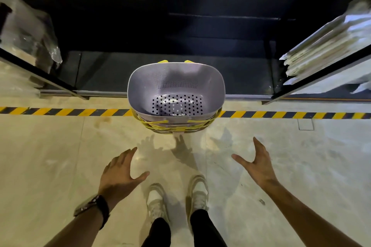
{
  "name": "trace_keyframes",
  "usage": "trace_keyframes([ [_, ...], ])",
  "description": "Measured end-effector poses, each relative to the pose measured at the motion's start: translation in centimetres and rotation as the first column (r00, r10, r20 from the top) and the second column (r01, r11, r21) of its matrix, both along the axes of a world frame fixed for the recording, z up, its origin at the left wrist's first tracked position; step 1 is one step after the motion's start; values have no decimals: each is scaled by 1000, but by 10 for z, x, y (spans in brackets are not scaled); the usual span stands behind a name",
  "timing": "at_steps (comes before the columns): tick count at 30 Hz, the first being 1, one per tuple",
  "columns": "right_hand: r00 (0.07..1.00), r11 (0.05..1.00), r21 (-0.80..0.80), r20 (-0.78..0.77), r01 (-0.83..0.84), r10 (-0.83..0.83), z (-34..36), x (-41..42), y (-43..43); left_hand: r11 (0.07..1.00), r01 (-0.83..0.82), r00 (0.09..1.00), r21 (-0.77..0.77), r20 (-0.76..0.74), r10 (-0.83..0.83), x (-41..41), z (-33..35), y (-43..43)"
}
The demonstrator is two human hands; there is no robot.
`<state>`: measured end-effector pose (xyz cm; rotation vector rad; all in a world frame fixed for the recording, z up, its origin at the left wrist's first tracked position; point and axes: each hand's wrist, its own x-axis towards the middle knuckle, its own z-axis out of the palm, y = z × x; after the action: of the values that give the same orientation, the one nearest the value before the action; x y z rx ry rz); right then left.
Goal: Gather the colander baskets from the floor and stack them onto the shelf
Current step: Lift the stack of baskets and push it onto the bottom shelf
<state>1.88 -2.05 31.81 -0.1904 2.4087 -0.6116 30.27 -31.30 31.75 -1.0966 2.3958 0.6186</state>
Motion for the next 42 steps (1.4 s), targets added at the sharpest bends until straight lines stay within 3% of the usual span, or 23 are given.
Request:
trace_keyframes([
  [7,996,998,-30,-63,-57,55,-100,25,-15,999,5,1000,-53,26,-4,5,-93,-15],
  [12,981,985,-59,-121,-161,153,-208,26,-35,996,-71,996,-57,-55,68,4,-201,-23],
  [18,950,969,-105,-244,-224,193,-331,5,-56,989,-147,970,-32,-199,138,-10,-337,-38],
  [22,927,956,-129,-308,-264,215,-394,-11,-69,992,-123,918,-32,-384,102,-41,-397,-50],
  [25,918,939,-193,-339,-283,207,-424,-21,-83,993,-108,863,-54,-501,67,-63,-418,-62],
  [29,908,906,-294,-379,-303,181,-437,-27,-102,992,-117,832,-40,-550,76,-77,-429,-64],
  [36,906,863,-387,-390,-325,166,-429,-22,-120,996,-43,894,-81,-448,2,-69,-413,-61],
  [42,918,855,-420,-369,-303,144,-433,-27,-123,993,-120,841,-12,-532,95,-78,-424,-60],
])
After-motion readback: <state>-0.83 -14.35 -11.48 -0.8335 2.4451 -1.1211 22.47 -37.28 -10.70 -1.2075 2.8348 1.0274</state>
